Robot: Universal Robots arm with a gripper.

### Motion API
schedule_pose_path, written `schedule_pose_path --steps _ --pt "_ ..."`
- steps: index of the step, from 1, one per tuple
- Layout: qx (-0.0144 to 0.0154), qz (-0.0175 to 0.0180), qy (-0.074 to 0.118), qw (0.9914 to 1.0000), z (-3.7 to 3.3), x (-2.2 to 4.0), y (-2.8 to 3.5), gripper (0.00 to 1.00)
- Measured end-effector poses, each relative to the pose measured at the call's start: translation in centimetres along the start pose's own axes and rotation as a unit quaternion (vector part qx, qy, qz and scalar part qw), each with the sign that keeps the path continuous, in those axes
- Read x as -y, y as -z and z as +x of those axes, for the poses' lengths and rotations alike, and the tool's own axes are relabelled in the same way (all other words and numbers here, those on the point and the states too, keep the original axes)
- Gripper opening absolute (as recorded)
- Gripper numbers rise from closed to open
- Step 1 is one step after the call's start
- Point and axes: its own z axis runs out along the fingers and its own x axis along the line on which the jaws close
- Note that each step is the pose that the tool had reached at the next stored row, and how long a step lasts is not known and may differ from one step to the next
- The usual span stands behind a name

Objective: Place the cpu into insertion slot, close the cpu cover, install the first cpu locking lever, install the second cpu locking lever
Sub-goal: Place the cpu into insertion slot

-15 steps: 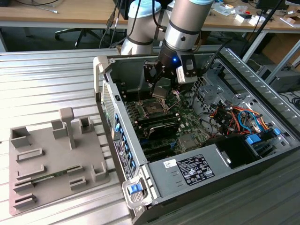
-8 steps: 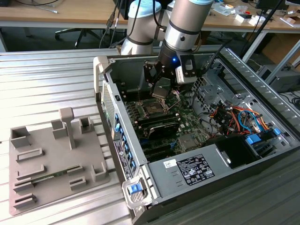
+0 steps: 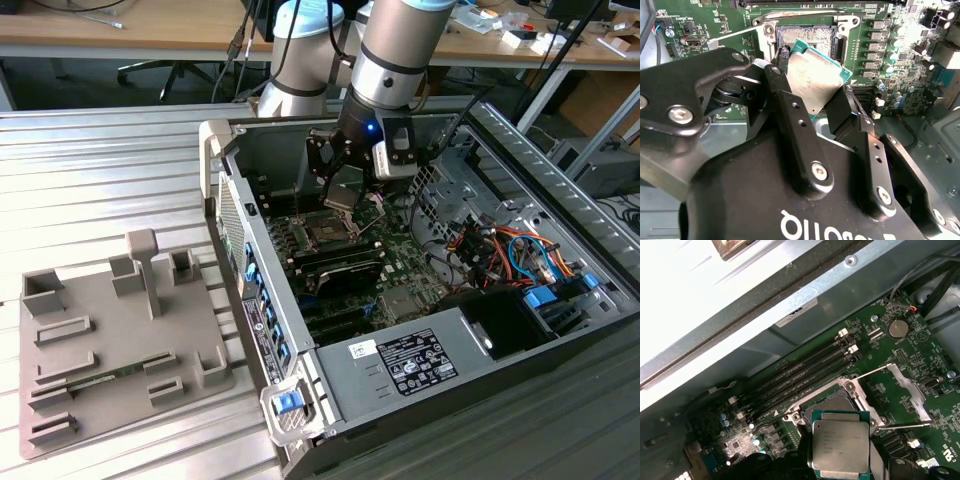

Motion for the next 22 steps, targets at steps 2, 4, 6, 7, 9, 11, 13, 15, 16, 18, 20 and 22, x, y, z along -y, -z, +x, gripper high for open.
schedule_pose_path --steps 2,4,6,7,9,11,13,15,16,18,20,22 --pt "0.0000 -0.0001 -0.004 0.99999 0.00 0.00 -0.01 0.55" --pt "0.0000 -0.0001 -0.008 0.99997 0.00 0.00 -0.01 0.55" --pt "0.0001 -0.0002 -0.011 0.99994 0.00 0.00 -0.01 0.55" --pt "0.0000 -0.0003 -0.013 0.99992 0.00 0.00 -0.01 0.55" --pt "0.0001 -0.0004 -0.017 0.99986 0.00 0.00 -0.02 0.55" --pt "0.0001 -0.0004 -0.020 0.99980 0.00 0.00 -0.02 0.55" --pt "0.0001 -0.0005 -0.023 0.99973 0.00 0.00 -0.03 0.55" --pt "0.0001 -0.0006 -0.029 0.99959 0.00 0.00 -0.04 0.55" --pt "0.0001 -0.0007 -0.030 0.99954 0.00 0.00 -0.04 0.55" --pt "0.0001 -0.0008 -0.035 0.99940 0.00 0.00 -0.04 0.55" --pt "0.0001 -0.0008 -0.038 0.99928 0.00 0.00 -0.05 0.55" --pt "0.0001 -0.0009 -0.044 0.99902 0.00 0.00 -0.06 0.55"
